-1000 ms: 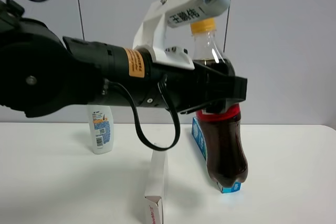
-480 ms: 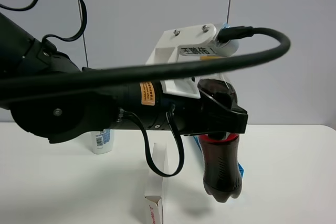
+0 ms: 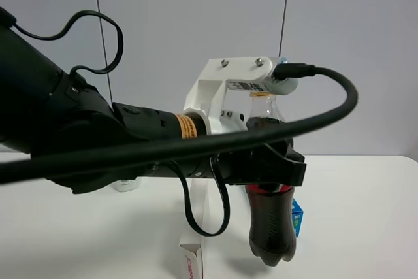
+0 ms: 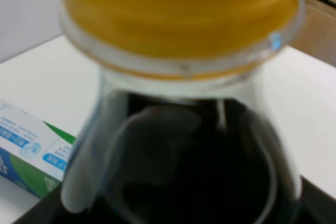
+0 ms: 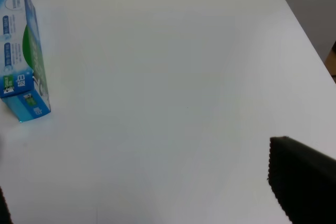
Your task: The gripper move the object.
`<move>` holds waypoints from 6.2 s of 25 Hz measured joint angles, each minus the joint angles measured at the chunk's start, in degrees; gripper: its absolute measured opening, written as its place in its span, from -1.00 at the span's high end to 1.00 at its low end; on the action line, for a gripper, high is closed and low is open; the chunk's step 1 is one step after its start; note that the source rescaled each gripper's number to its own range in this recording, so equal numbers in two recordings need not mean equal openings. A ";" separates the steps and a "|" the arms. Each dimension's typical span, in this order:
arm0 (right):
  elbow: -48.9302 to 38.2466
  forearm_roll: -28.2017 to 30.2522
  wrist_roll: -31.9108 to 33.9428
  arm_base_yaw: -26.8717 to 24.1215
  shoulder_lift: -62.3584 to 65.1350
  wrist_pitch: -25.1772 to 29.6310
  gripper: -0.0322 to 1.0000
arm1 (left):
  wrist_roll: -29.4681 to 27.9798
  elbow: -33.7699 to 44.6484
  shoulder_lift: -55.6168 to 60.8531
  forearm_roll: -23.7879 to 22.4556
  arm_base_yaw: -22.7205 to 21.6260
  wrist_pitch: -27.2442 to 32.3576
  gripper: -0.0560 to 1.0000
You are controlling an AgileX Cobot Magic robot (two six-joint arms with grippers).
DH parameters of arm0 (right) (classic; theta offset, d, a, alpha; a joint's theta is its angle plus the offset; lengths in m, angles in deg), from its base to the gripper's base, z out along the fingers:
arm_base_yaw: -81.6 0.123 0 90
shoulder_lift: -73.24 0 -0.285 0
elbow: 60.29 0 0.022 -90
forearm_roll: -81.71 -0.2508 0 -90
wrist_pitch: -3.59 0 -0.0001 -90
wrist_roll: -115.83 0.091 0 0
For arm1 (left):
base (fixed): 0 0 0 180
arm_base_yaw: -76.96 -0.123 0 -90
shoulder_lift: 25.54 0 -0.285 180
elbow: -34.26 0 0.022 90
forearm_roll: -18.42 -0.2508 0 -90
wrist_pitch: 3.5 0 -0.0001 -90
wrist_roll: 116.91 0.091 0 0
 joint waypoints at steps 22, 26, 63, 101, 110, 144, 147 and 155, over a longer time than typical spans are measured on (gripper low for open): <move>0.00 0.00 0.00 0.00 0.00 0.00 -1.00 | 6.69 -0.25 -4.13 -0.43 0.00 -2.18 0.89; 0.00 0.00 0.00 0.00 0.00 0.00 -1.00 | 7.81 -0.25 -4.13 -0.43 0.00 -2.18 0.89; 0.00 0.00 0.00 0.00 0.00 0.00 -1.00 | 7.65 -0.25 -4.13 -0.38 0.00 -1.07 0.89; 0.00 0.05 0.00 0.00 0.00 0.00 -1.00 | 7.86 -0.87 0.85 0.11 0.00 -1.85 -0.97; 0.00 0.05 0.00 0.00 0.00 0.00 -1.00 | 7.86 -1.03 12.05 1.20 0.00 7.53 -0.98; 0.00 0.05 0.00 0.00 0.00 0.00 -1.00 | 12.49 -15.82 39.57 -15.93 -16.23 73.59 -0.98; 0.00 0.05 0.00 0.00 0.00 0.00 -1.00 | 13.42 -15.82 39.62 -15.04 -22.52 73.06 -0.98; 0.00 0.05 0.00 0.00 0.00 0.00 -1.00 | 13.52 -15.82 39.62 -9.97 -38.48 72.79 -0.98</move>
